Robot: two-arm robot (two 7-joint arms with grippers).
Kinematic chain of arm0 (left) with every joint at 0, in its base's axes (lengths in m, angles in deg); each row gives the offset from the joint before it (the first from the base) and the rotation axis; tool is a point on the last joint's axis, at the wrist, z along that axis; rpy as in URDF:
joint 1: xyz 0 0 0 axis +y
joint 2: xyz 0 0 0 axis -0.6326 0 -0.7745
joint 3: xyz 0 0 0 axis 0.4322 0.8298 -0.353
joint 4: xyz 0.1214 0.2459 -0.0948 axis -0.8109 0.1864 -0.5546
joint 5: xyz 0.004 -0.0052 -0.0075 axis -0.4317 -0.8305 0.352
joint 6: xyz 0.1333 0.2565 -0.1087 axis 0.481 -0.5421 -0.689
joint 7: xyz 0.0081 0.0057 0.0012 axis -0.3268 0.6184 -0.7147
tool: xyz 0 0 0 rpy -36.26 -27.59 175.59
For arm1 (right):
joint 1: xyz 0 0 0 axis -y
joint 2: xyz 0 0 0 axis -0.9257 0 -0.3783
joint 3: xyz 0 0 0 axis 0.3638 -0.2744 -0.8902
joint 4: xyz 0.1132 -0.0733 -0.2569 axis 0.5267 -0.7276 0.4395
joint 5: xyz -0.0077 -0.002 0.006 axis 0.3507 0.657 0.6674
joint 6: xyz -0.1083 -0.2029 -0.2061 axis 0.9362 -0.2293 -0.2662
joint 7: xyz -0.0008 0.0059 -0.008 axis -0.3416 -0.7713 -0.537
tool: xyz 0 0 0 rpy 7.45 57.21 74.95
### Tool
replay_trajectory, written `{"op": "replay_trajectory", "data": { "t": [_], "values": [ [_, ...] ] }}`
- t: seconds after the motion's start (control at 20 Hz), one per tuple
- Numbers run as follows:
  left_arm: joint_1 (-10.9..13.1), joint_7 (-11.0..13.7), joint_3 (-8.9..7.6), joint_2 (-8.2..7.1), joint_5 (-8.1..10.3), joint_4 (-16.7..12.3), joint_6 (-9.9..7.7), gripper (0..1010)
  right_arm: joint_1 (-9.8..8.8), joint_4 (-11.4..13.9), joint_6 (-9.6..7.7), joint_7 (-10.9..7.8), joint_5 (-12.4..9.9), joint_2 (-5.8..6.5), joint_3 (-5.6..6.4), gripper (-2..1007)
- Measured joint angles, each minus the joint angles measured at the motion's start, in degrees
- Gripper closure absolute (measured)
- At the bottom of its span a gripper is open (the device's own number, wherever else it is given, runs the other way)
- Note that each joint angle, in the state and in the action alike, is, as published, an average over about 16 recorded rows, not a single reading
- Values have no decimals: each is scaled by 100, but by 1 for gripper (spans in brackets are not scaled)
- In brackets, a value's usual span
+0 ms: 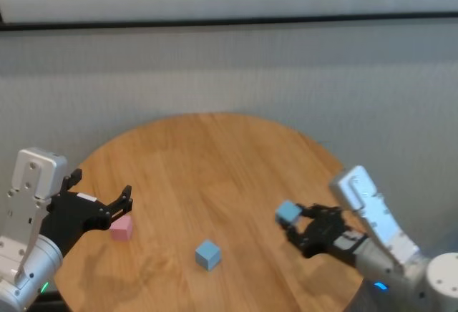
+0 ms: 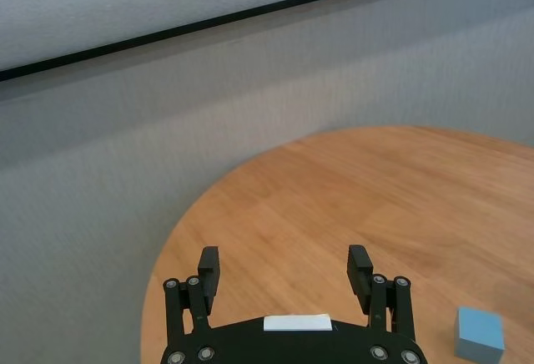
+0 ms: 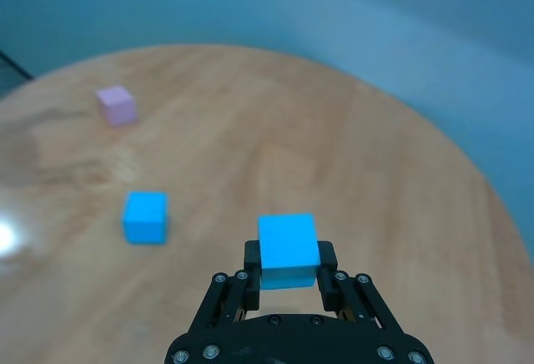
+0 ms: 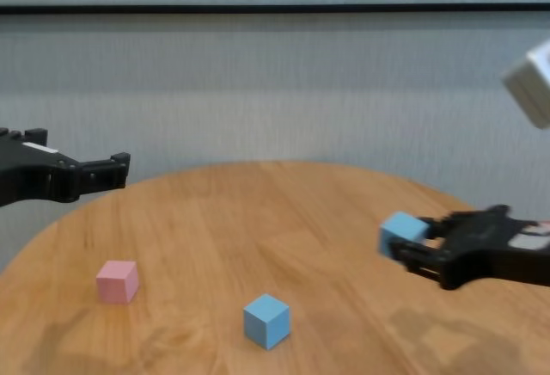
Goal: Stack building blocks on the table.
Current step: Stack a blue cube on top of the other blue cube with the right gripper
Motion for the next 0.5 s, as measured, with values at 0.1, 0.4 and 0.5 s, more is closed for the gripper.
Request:
{"op": "replay_trajectory", "data": {
  "t": [0.1,0.4,0.5],
  "values": [
    [0,0,0,0,0,0,0,7,5,137,-62,-10,70,-60,-54,627],
    [0,0,0,0,0,0,0,7,73,276,-184,-135,308,-265,-292,627],
    [0,0,0,0,0,0,0,7,110,225,-163,-205,375,-328,-370,627]
  ]
}}
